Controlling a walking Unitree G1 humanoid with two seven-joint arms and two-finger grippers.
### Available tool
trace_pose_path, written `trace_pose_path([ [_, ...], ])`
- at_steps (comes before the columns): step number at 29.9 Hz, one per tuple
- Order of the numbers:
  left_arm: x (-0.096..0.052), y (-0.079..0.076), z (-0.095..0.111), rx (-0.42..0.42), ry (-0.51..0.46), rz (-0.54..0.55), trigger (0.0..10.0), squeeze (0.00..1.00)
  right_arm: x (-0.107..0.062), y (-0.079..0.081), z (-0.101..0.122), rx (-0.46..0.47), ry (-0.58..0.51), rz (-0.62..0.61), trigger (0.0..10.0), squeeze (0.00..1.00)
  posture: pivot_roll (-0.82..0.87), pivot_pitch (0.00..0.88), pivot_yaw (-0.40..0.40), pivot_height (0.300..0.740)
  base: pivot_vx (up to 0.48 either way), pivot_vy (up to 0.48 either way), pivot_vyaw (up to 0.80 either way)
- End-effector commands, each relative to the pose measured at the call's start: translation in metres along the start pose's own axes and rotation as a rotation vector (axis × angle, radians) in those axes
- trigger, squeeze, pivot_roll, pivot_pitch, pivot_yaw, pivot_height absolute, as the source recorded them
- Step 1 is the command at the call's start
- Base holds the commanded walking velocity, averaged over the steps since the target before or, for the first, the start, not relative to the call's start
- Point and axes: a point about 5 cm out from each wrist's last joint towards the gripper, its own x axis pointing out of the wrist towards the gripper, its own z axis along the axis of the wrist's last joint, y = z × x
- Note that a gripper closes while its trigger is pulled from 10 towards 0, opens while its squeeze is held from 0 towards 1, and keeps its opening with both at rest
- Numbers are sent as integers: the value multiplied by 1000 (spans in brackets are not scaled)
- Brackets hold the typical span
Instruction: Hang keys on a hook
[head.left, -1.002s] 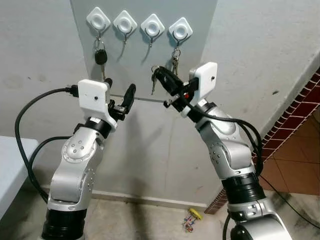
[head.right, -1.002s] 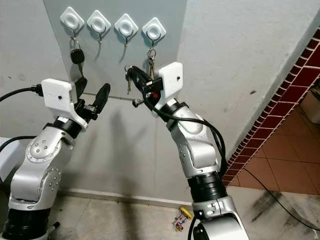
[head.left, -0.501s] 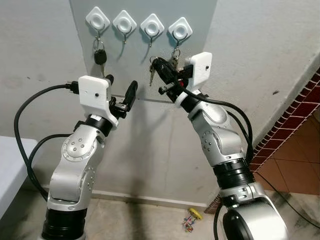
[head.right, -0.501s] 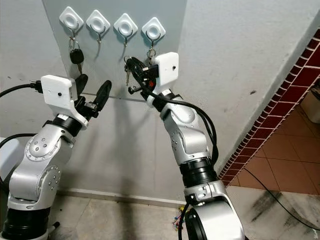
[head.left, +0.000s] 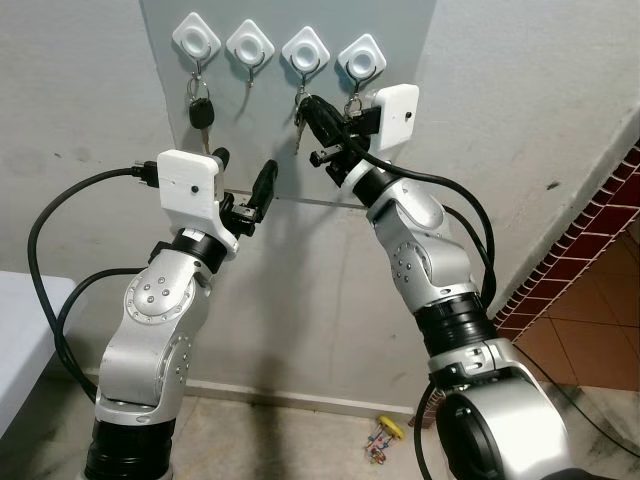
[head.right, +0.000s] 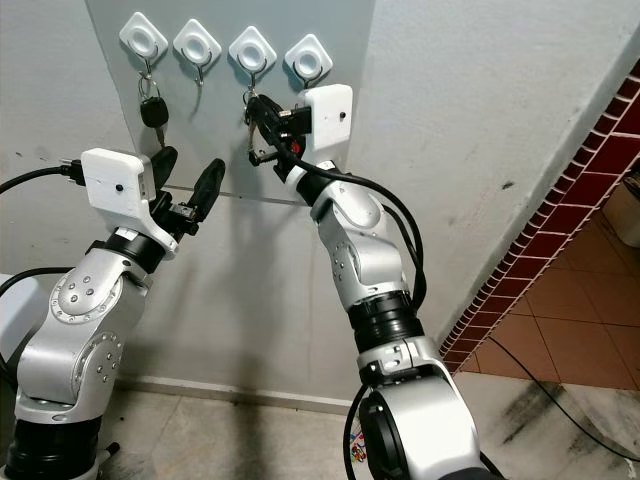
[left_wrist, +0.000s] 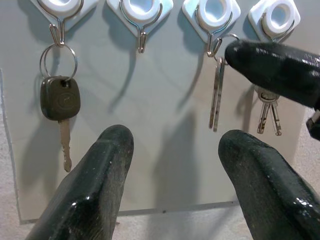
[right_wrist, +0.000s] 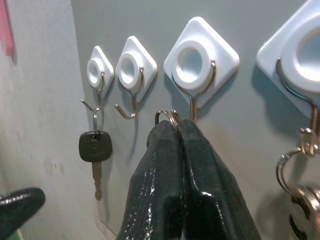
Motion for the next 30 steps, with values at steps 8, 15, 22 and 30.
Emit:
trace_pose_path([
  [8, -3, -1, 2, -5, 2, 0, 10000, 0, 11, -4, 12, 23, -43, -29, 10000, 0, -23, 21, -61, 728, 0, 0, 0],
  [15, -4, 0, 3, -8, 3, 10, 10000, 0, 12, -5, 9, 82, -28, -36, 10000, 0, -16, 29, -64, 728, 0, 0, 0],
  [22, -5, 1, 3, -11, 2, 15, 10000, 0, 10, -4, 3, 196, -1, -30, 10000, 0, -18, 34, -64, 728, 0, 0, 0],
  [30, -4, 1, 3, -13, 5, 20, 10000, 0, 6, 1, 0, 380, 2, 21, 10000, 0, -22, 39, -62, 728, 0, 0, 0],
])
